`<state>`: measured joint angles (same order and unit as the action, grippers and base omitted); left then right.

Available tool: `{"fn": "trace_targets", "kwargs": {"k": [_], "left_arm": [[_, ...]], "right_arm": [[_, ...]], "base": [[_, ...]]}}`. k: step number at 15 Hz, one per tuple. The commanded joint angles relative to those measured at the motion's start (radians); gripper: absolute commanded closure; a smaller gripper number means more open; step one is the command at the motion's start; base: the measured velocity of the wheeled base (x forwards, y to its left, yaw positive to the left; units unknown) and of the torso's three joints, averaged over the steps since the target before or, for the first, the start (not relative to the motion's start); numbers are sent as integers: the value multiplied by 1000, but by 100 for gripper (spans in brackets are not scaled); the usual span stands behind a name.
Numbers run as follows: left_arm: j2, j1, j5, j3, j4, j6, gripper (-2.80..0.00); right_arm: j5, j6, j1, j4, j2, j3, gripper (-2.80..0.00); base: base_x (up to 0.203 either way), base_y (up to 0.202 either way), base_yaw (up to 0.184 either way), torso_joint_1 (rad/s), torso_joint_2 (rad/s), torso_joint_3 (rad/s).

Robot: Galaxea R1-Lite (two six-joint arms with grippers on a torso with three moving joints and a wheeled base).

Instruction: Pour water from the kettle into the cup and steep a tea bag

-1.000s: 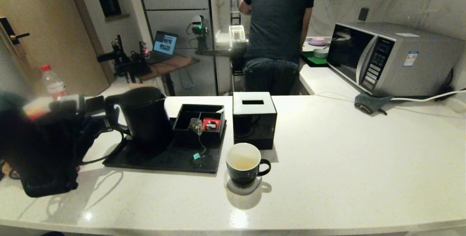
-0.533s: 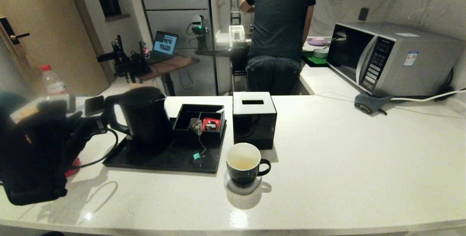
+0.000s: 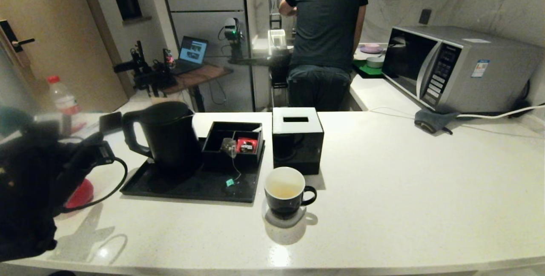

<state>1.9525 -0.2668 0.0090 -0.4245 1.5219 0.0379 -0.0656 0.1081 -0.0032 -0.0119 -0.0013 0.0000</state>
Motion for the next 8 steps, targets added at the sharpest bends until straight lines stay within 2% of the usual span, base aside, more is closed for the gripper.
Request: {"fn": "trace_targets", "kwargs": {"k": [1, 5, 8], "left_arm": [[-94, -10, -1, 70, 19, 3, 0], [-225, -4, -1, 174, 17, 2, 0], [-317, 89, -1, 244, 18, 3, 0]], "right_arm": [[0, 1, 0, 0, 1, 0, 0], [0, 1, 0, 0, 1, 0, 0], [0, 1, 0, 0, 1, 0, 0]], "base": [[0, 0, 0, 0, 0, 0], [0, 0, 0, 0, 0, 0], [0, 0, 0, 0, 0, 0]]}}
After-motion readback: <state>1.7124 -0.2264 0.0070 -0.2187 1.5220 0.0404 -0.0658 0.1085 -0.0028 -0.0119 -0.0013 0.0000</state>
